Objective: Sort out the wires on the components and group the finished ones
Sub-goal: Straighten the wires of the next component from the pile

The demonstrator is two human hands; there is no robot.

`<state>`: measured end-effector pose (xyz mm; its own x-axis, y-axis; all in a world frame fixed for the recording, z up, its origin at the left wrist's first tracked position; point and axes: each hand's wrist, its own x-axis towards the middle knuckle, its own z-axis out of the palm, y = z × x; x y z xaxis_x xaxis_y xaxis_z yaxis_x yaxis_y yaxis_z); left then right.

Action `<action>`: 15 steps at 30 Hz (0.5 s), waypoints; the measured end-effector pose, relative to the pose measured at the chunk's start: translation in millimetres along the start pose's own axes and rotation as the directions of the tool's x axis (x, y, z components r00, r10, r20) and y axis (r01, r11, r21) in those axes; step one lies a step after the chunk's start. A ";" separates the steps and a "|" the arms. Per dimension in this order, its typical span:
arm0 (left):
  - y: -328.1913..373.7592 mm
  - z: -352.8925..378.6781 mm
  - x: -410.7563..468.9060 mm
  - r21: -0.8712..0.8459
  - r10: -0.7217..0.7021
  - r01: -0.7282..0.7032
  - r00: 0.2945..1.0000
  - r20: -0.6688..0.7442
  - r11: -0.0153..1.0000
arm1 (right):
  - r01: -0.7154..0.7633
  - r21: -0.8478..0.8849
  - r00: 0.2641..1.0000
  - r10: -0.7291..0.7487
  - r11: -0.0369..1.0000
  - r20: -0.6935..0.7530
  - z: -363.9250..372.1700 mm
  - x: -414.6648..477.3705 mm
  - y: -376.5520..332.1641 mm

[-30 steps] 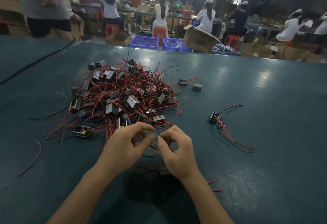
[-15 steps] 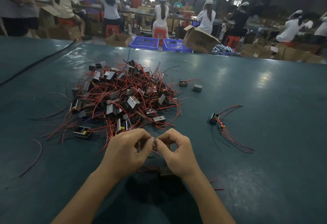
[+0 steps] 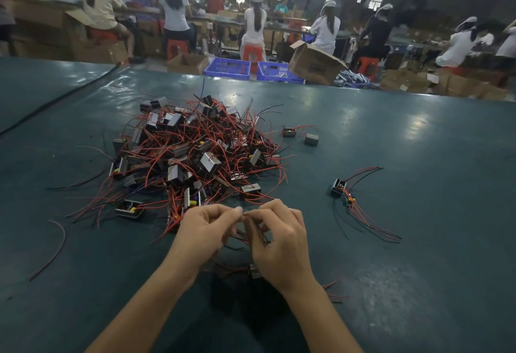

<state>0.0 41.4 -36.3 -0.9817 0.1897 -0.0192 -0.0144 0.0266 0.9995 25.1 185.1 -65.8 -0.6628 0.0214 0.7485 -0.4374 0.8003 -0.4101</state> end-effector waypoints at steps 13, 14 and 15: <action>-7.6 -22.1 2.8 0.543 0.733 -0.750 0.601 0.319 0.378 | -0.387 0.481 0.905 0.225 0.787 0.361 -3.9 3.1 3.2; -6.7 -22.1 2.6 0.561 0.733 -0.743 0.600 0.319 0.364 | -0.382 0.476 0.907 0.223 0.792 0.357 -3.3 3.0 3.6; -6.0 -22.2 2.3 0.581 0.731 -0.729 0.609 0.309 0.362 | -0.369 0.467 0.912 0.216 0.804 0.349 -2.6 3.0 3.7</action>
<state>-6.3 19.9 -41.8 -0.5492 0.4380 0.7117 0.8210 0.4416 0.3618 23.2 189.7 -63.7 -0.9108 -0.0166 0.4125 -0.3910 0.3554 -0.8490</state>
